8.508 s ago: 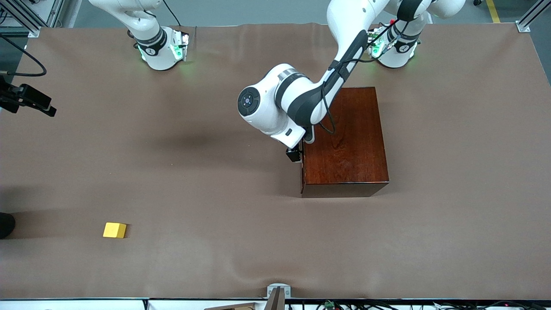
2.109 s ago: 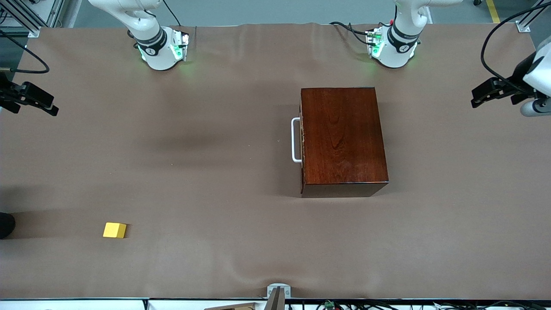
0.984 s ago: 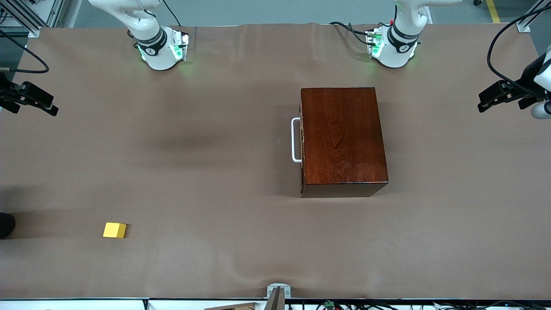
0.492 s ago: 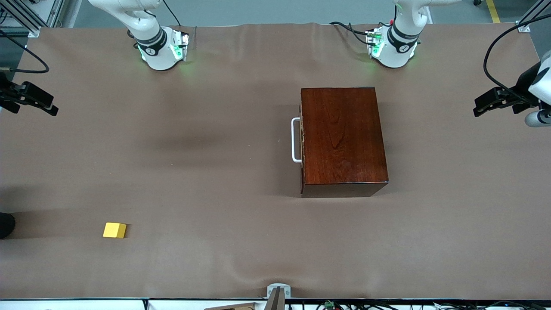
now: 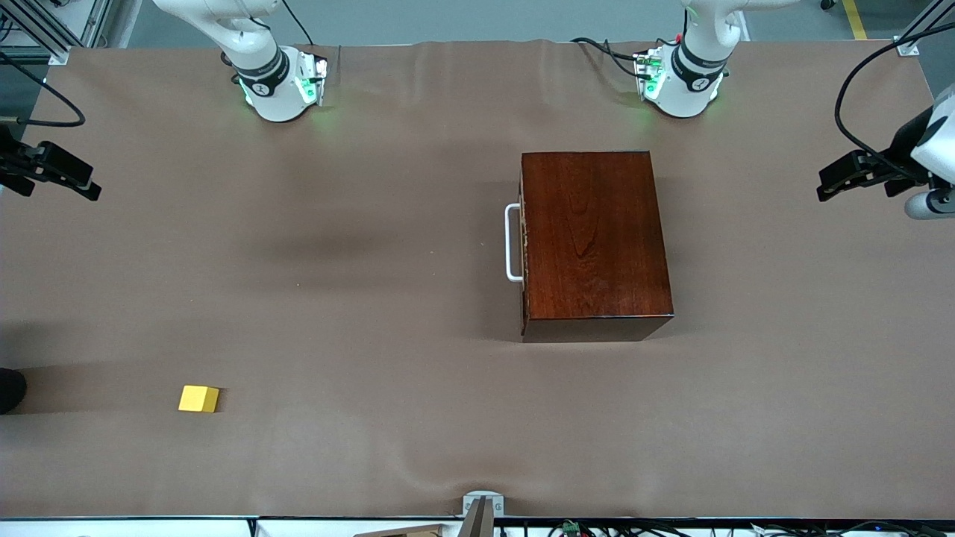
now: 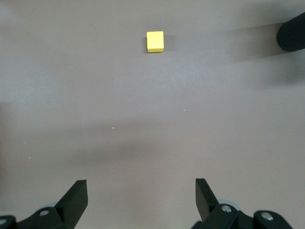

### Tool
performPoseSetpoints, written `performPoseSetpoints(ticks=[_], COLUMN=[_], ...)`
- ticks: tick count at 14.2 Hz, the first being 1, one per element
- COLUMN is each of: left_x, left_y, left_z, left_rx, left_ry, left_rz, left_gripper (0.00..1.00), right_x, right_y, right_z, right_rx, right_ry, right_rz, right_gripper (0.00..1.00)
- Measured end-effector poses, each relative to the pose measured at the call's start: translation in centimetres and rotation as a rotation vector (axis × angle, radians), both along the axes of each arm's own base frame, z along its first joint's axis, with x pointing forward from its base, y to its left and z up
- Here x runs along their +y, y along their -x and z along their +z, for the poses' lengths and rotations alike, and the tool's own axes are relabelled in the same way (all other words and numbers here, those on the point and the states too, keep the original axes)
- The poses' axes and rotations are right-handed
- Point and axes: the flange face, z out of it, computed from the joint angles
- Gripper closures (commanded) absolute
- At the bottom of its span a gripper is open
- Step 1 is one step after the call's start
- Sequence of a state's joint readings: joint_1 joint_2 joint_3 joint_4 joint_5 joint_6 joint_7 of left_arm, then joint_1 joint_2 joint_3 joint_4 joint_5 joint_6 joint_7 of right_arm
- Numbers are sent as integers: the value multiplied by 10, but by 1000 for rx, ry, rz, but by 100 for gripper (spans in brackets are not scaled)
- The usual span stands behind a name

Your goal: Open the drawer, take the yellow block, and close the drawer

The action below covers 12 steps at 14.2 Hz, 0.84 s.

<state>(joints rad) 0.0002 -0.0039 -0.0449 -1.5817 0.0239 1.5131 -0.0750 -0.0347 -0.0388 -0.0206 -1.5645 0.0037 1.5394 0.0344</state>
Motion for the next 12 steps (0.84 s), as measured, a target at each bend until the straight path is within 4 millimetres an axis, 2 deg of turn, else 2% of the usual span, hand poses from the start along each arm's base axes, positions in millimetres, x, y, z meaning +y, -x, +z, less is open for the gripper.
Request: performPoseSetpoints(ticks=[6,12], left_x=[-16,-15], left_y=[2,2], left_z=[-1,1], left_rx=[7,4], left_ry=[0,0], left_rz=[-28,-27], left_gripper=[0,0], right_x=[0,0], right_y=[0,0], right_z=[0,0], right_rx=[0,0], right_ry=[0,0], right_rz=[0,0], right_gripper=[0,0])
